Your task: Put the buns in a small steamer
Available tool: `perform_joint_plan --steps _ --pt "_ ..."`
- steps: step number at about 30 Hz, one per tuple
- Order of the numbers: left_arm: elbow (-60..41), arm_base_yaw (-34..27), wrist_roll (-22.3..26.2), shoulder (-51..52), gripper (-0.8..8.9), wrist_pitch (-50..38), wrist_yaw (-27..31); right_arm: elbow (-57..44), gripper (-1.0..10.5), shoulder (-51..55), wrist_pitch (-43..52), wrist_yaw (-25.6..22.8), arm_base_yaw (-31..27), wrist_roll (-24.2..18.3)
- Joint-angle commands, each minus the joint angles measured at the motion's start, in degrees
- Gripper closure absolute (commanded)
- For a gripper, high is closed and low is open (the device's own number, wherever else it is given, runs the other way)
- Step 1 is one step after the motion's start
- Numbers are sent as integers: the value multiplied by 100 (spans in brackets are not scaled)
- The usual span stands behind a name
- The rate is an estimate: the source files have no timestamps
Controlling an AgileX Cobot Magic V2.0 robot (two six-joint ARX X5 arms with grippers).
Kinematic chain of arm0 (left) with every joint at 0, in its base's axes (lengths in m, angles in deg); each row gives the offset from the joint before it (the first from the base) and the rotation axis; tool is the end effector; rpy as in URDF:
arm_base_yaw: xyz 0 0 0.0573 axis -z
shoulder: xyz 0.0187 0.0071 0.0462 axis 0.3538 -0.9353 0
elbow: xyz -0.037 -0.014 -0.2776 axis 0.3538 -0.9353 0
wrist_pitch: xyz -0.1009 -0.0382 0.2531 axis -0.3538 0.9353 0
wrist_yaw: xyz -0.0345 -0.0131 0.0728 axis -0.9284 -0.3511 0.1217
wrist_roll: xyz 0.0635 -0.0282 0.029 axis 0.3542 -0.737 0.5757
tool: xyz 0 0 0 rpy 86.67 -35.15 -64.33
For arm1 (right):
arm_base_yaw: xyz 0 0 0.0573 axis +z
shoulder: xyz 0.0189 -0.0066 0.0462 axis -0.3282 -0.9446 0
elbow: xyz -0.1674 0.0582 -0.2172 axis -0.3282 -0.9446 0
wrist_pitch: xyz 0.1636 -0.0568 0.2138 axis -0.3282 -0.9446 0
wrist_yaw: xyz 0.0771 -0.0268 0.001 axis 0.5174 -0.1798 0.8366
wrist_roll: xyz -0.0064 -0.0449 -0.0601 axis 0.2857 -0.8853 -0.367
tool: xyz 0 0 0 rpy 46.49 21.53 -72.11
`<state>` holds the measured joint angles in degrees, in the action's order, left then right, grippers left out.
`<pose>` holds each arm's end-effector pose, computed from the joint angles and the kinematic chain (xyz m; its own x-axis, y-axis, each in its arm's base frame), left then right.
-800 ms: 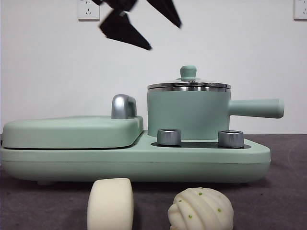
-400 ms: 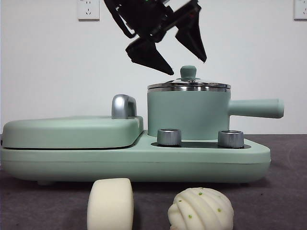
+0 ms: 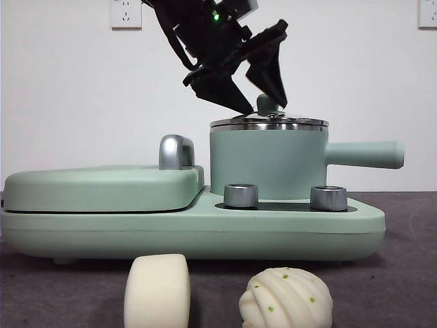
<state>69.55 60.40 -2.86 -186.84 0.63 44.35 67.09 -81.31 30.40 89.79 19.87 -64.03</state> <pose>0.3555 -0.3087 0.2817 0.5081 -0.6516 -0.5633 0.7577 0.6491 -0.0674 0.1059 0.0414 0.3777 0.7039 0.6760 -0.2183 -0.5975 0.7296 0.3328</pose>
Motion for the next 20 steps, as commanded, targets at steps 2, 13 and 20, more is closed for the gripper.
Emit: perform_joint_plan --steps 2,13,20 --pt "140 59 129 -162 573 -9 11 92 491 -46 11 13 9 0" --pt "140 72 142 -162 635 -151 11 92 491 -46 -133 11 7 -2" --pt "140 85 153 -162 635 -149 11 92 491 -46 -136 11 7 0"
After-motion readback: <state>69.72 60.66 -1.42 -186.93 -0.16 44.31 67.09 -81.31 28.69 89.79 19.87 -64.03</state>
